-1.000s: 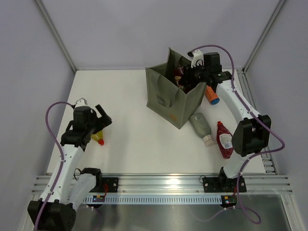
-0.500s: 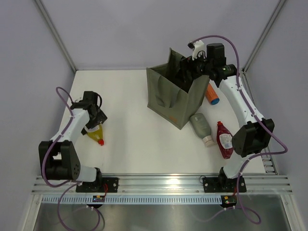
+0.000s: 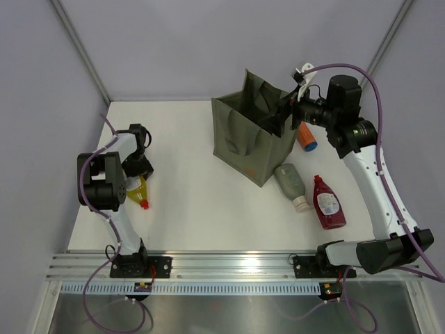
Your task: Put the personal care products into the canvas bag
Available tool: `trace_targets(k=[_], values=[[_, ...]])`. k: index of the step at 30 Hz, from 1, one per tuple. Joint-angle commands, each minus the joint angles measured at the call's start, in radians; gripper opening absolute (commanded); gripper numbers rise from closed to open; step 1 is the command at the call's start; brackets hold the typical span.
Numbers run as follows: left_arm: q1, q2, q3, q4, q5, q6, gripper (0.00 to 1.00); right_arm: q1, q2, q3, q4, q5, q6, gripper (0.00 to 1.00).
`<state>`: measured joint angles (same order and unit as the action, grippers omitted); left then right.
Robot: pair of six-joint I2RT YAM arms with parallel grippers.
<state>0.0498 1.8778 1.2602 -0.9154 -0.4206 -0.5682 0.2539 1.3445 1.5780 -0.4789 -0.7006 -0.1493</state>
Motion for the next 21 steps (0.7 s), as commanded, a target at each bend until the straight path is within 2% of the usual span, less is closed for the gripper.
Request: trace_targets(k=[1, 3, 4, 6, 7, 11, 14, 16, 17, 19, 20, 21], values=[[0.016, 0.087, 0.034, -0.002, 0.042, 0.039, 0.83, 0.007, -0.042, -0.067, 0.065, -0.088, 0.019, 0.99], [0.018, 0.099, 0.024, 0.004, 0.060, 0.045, 0.71, 0.005, -0.076, -0.111, 0.098, -0.109, 0.027, 1.00], [0.019, 0.101, 0.018, 0.007, 0.068, 0.050, 0.50, 0.005, -0.087, -0.125, 0.115, -0.118, 0.039, 1.00], [0.022, 0.090, 0.016, 0.009, 0.103, 0.073, 0.20, 0.005, -0.122, -0.173, 0.161, -0.145, 0.048, 1.00], [0.024, 0.077, 0.005, 0.018, 0.117, 0.079, 0.00, 0.005, -0.133, -0.187, 0.172, -0.158, 0.050, 1.00], [0.022, -0.054, -0.059, 0.110, 0.287, 0.152, 0.00, 0.005, -0.153, -0.213, 0.143, -0.274, 0.008, 1.00], [0.024, -0.178, -0.137, 0.226, 0.613, 0.212, 0.00, 0.018, -0.110, -0.161, -0.037, -0.356, -0.053, 0.98], [0.022, -0.232, -0.171, 0.311, 0.759, 0.214, 0.00, 0.041, -0.071, -0.119, -0.125, -0.356, -0.136, 0.91], [0.022, -0.246, -0.211, 0.340, 0.905, 0.202, 0.00, 0.074, -0.061, -0.115, -0.182, -0.344, -0.154, 0.89], [0.021, -0.273, -0.254, 0.449, 1.035, 0.179, 0.00, 0.119, -0.041, -0.121, -0.207, -0.291, -0.176, 0.84], [0.015, -0.282, -0.296, 0.485, 1.151, 0.153, 0.00, 0.148, -0.033, -0.127, -0.219, -0.266, -0.177, 0.82], [0.010, -0.286, -0.312, 0.554, 1.199, 0.143, 0.00, 0.213, -0.019, -0.134, -0.214, -0.235, -0.158, 0.80]])
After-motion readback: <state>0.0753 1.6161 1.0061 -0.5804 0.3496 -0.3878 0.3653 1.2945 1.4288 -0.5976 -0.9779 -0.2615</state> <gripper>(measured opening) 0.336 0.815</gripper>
